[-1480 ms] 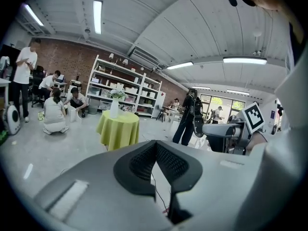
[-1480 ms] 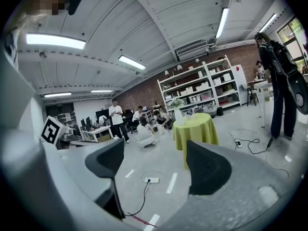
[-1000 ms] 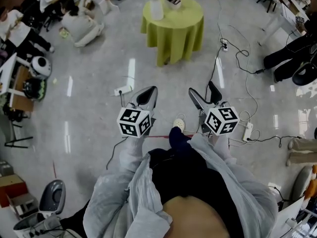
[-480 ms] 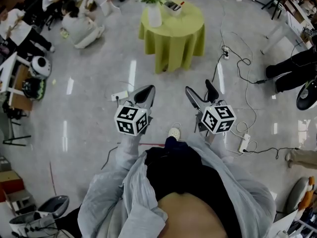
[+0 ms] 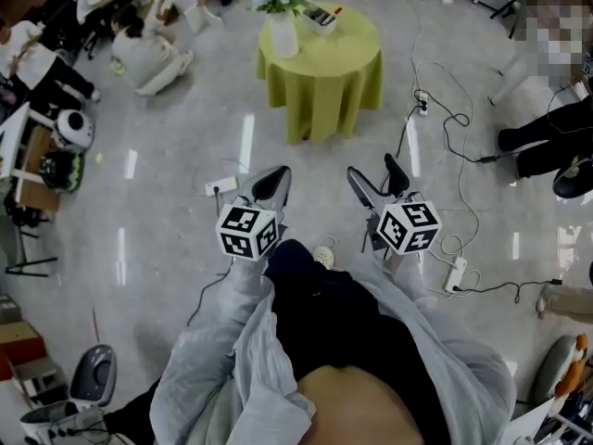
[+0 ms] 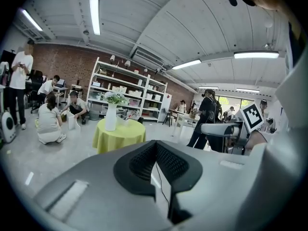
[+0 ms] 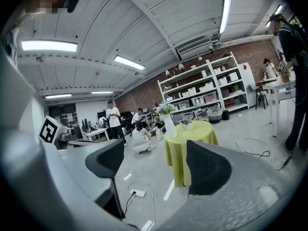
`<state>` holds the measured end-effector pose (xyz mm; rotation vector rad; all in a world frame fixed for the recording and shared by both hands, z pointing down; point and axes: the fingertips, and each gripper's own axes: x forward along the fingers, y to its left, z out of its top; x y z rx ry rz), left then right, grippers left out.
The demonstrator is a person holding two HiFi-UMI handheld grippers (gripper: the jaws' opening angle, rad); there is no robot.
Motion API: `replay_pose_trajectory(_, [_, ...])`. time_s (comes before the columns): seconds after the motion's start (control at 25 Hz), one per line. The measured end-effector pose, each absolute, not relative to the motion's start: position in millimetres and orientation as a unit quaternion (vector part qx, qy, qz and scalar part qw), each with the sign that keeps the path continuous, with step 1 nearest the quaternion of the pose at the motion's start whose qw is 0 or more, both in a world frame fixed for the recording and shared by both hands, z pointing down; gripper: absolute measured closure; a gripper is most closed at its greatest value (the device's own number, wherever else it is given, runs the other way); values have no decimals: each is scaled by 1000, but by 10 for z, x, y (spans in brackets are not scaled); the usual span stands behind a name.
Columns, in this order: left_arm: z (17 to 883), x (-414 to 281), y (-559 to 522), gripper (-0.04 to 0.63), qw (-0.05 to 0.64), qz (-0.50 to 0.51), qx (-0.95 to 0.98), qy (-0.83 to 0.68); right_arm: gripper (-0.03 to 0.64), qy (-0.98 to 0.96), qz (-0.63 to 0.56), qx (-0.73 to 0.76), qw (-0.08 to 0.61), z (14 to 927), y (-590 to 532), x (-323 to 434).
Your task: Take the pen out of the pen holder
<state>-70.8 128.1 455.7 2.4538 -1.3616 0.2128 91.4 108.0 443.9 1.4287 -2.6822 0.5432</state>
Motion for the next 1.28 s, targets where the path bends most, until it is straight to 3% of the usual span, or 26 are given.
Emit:
replay_pose_trajectory(0.44, [4677,-656,976,580,177,82,862,-468,215,-862,187,470,32,4538,843,983])
replay_pose_trajectory(1.28, [4350,-527,-1085,580,158,84,879,-442,215,-848,192,494,20,4293,-1046,1075])
